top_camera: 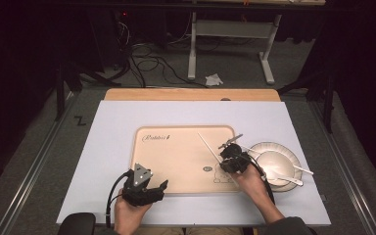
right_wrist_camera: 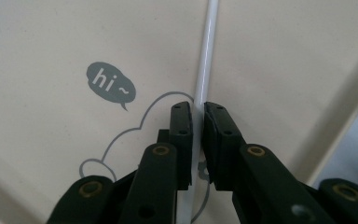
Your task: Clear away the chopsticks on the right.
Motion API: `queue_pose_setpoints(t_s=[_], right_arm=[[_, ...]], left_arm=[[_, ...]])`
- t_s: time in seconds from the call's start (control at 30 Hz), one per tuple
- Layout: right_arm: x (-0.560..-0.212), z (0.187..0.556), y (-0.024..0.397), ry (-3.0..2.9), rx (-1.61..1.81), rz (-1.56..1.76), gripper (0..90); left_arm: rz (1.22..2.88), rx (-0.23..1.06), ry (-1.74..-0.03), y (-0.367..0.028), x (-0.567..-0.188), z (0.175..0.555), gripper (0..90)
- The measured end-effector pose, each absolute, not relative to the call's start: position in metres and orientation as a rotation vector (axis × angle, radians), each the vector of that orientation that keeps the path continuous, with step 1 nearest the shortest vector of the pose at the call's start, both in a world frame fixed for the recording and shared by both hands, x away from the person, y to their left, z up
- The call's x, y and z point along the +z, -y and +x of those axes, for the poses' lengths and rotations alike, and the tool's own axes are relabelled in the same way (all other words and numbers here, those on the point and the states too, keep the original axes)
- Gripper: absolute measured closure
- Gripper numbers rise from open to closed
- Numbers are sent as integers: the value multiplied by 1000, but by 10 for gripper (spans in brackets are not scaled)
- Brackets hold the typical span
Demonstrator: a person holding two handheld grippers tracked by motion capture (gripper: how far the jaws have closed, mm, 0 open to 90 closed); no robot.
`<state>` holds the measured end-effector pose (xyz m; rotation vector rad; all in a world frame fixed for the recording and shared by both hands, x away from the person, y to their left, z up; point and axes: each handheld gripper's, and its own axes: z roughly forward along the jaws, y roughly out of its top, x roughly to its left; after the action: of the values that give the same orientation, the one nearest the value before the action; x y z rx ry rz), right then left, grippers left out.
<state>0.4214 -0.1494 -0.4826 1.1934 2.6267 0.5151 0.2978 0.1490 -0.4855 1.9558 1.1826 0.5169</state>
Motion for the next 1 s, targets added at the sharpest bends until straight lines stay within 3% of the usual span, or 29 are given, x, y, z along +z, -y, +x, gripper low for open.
queue_pose_setpoints(t_s=[0.67,1.0], right_arm=[[-483,423,155,-2564,492,1267,842],[-483,422,155,-2554,493,1247,785]], left_arm=[[1951,522,-1180,-150,-483,298,288],[1961,515,-1170,-150,-484,299,288]])
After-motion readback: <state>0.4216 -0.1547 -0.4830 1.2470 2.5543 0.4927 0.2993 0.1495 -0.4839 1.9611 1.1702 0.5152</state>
